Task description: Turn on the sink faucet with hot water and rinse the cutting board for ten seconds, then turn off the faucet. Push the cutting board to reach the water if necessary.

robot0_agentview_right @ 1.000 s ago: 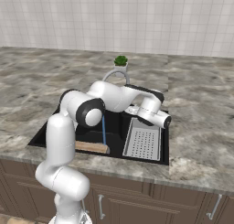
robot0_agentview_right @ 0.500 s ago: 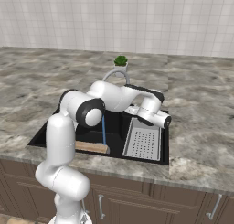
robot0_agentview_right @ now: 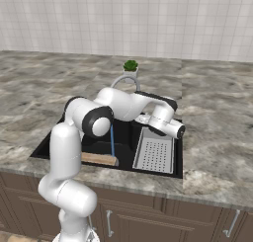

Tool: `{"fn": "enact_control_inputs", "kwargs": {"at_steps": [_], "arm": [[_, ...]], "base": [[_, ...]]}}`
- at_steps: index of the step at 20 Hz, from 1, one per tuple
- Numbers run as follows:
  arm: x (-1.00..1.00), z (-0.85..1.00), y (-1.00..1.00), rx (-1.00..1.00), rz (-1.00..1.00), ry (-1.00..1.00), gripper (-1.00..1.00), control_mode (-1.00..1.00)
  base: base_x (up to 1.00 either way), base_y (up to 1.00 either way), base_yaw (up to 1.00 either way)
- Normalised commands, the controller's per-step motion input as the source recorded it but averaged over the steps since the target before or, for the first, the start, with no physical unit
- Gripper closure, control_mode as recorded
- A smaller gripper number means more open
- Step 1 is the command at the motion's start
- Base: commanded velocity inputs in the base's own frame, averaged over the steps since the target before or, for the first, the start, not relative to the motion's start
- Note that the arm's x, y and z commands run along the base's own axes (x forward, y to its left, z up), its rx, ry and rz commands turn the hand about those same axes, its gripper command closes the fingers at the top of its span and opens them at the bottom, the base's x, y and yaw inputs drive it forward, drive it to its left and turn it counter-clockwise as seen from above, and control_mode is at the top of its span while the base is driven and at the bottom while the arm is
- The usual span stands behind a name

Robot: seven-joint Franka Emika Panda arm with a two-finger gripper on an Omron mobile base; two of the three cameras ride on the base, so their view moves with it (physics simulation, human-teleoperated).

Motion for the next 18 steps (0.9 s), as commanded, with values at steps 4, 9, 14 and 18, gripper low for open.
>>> {"fn": "enact_control_inputs", "kwargs": {"at_steps": [4, 9, 14, 18], "arm": [[0.0, 0.0, 0.0, 0.0, 0.0, 0.0, 1.0, -1.0], [0.0, 0.0, 0.0, 0.0, 0.0, 0.0, 1.0, -1.0], [0.0, 0.0, 0.0, 0.0, 0.0, 0.0, 1.0, -1.0], [0.0, 0.0, 0.0, 0.0, 0.0, 0.0, 1.0, -1.0]], "base": [[0.0, 0.0, 0.0], [0.0, 0.0, 0.0], [0.0, 0.0, 0.0], [0.0, 0.0, 0.0]]}}
